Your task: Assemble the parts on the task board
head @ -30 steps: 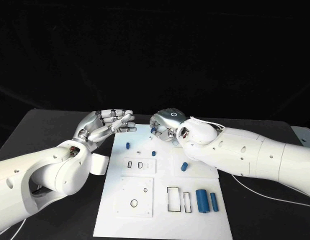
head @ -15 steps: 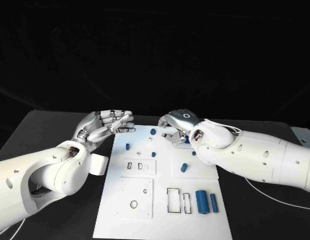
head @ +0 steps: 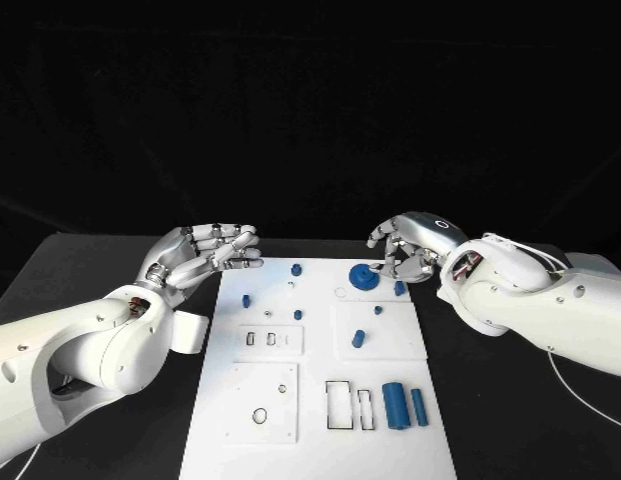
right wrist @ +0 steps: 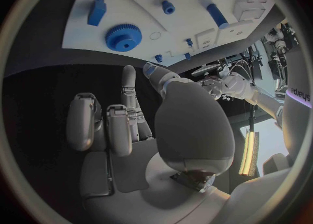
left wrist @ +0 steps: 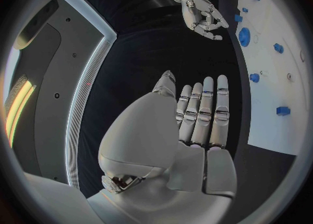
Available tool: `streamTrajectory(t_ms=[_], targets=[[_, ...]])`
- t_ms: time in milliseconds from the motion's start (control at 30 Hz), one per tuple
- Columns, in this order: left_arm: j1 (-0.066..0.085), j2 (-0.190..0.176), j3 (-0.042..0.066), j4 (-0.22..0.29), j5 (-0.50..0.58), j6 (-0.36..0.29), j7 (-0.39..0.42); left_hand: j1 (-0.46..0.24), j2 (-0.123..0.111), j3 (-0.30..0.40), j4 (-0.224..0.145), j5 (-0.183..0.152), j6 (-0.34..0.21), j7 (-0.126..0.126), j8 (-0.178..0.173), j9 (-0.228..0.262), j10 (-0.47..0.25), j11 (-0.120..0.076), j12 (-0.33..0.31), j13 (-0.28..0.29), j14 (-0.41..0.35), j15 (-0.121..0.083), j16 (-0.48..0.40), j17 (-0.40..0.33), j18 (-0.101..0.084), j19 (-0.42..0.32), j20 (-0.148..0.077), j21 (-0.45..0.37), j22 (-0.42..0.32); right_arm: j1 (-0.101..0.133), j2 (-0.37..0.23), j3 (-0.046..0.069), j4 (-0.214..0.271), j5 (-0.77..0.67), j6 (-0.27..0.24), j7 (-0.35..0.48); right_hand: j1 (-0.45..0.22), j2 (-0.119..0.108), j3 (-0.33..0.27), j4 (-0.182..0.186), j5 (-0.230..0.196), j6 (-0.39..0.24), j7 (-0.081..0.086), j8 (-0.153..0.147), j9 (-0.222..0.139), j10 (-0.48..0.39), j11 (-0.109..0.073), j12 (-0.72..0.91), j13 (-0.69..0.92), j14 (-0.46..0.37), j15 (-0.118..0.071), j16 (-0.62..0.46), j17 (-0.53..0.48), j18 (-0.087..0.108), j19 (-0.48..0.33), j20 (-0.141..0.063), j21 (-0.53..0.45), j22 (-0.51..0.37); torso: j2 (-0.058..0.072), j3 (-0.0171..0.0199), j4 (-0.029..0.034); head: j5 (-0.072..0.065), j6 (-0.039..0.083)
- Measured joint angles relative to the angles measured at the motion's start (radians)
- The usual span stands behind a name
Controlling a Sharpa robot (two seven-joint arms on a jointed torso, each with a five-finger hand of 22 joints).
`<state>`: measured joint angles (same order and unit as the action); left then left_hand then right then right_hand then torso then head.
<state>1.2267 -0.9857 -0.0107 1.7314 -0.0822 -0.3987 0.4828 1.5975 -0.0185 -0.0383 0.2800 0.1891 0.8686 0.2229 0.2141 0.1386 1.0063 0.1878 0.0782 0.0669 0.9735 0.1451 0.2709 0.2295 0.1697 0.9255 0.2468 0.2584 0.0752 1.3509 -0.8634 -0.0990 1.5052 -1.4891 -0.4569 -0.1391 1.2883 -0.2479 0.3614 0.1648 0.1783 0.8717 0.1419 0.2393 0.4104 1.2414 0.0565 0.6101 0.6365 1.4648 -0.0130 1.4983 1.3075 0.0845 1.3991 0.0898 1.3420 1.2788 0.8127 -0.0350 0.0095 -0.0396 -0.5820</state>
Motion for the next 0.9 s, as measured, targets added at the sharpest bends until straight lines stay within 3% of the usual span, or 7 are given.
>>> streamTrajectory(t_ms=[100,233,367,900], targets=[[0.0,0.003,0.0,-0.006,0.001,0.0,0.0,0.0,0.0,0.0,0.0,0.0,0.0,0.0,0.0,0.0,0.0,0.0,0.0,0.0,0.0,0.0,0.0,0.0,0.0,0.0,0.0,0.0,0.0,0.0,-0.009,0.0,-0.006,0.046,0.028,-0.012,0.027,0.029,-0.101,0.051,0.0,-0.044,0.008,0.043,0.024,0.051,0.01,0.443,0.43,0.001,0.001,0.032,0.0,-0.016,0.025,0.009,0.031,0.027,-0.001,0.0021,-0.0054,0.0,0.001],[0.0,0.01,0.0,-0.012,0.002,0.001,-0.001,0.0,0.0,0.0,0.0,0.0,0.0,0.0,0.0,0.0,0.0,0.0,0.0,0.0,0.0,0.0,0.0,0.0,0.0,0.0,0.0,0.0,0.0,-0.001,-0.009,0.0,-0.021,0.082,0.061,-0.025,0.067,0.044,-0.162,0.101,0.0,-0.069,0.017,0.075,0.036,0.093,0.016,0.623,0.608,0.0,0.005,0.036,0.0,-0.016,0.03,0.012,0.038,0.029,-0.002,0.004,-0.0113,0.0,0.0],[0.0,0.012,0.0,-0.015,0.003,0.002,-0.001,0.0,0.0,0.0,0.0,0.0,0.0,0.0,0.0,0.0,0.0,0.0,0.0,0.0,0.0,0.0,-0.003,0.0,0.0,0.0,0.0,-0.003,0.0,-0.006,0.01,0.0,-0.043,0.103,0.084,-0.036,0.082,0.051,-0.182,0.119,0.0,-0.078,0.018,0.082,0.037,0.115,0.019,0.679,0.662,0.002,0.009,0.042,0.0,-0.017,0.035,0.017,0.046,0.029,-0.002,0.0044,-0.0122,0.0,-0.004],[0.0,0.016,0.0,-0.02,0.006,0.005,-0.003,0.0,0.0,0.0,0.0,0.0,0.0,0.0,0.0,0.0,0.0,0.0,0.0,0.0,0.0,0.0,-0.004,0.001,0.0,0.0,0.0,-0.004,0.0,-0.016,0.092,-0.006,-0.108,0.127,0.107,-0.053,0.095,0.057,-0.196,0.123,0.01,-0.088,0.021,0.093,0.037,0.151,0.022,0.744,0.672,0.0,0.011,0.056,0.0,-0.016,0.048,0.023,0.062,0.029,0.0,0.0021,-0.0092,0.0,-0.019]])
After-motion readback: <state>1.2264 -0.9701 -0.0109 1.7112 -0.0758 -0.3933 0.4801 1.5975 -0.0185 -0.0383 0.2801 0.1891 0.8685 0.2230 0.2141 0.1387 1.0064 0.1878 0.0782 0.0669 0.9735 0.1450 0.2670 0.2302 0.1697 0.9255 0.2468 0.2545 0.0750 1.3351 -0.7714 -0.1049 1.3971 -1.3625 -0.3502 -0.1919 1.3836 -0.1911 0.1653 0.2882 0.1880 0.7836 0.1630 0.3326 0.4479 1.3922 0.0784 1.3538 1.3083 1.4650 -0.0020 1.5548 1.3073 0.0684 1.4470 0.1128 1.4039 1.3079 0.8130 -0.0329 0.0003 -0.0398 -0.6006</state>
